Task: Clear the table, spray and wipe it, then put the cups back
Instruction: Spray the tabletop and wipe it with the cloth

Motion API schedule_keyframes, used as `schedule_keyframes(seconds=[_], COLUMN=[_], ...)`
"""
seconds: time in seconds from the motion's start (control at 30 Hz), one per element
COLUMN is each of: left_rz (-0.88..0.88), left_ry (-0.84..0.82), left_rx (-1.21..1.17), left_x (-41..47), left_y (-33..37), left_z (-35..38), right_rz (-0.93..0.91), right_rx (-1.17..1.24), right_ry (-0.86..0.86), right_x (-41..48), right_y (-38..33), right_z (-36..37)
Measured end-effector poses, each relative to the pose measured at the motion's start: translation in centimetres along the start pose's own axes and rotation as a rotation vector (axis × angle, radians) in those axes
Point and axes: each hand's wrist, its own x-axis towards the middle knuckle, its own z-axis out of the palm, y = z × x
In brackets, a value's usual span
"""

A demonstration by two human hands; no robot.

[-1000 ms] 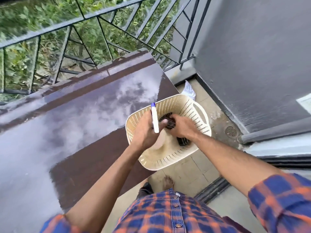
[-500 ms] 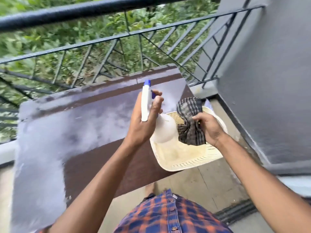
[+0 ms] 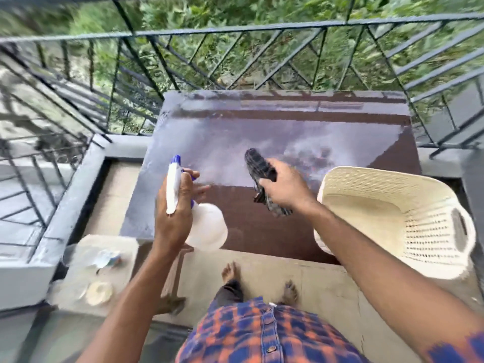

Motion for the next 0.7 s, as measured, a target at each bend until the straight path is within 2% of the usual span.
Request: schedule_keyframes(seconds=[0.1, 0.23, 0.3, 0.4, 0.53, 0.7], left_rz=[-0.085, -0.134, -0.181, -0.22, -0.182, -0.198], left_ry=[0.019, 0.008, -0.029, -0.101, -0.188, -0.262], left_rx=[0.03, 0.023, 0.001, 0.005, -0.004, 0.017], left_x=[-0.6, -0.5, 0.1, 1.5, 3.4, 5.8], left_y=[-3.4, -6.6, -7.6, -8.9, -10.3, -12.4], left_z=[-3.2, -5.3, -6.0, -7.0, -9.5, -13.9], right_rz=[-0.03, 0.144, 0.188, 0.129, 0.174, 0.195], right_rx=[-0.258, -0.355, -0.46, -0.661, -0.578, -0.63], right_ry=[0.094, 0.264, 0.223, 0.131, 0.274, 0.274], right_x=[0.0, -2.1, -3.9, -6.1, -5.6, -5.3], right_y=[1.0, 5.3, 7.7, 9.3, 9.3, 10.3], right_z=[4.3, 7.6, 9.2, 11.2, 12.0, 16.1])
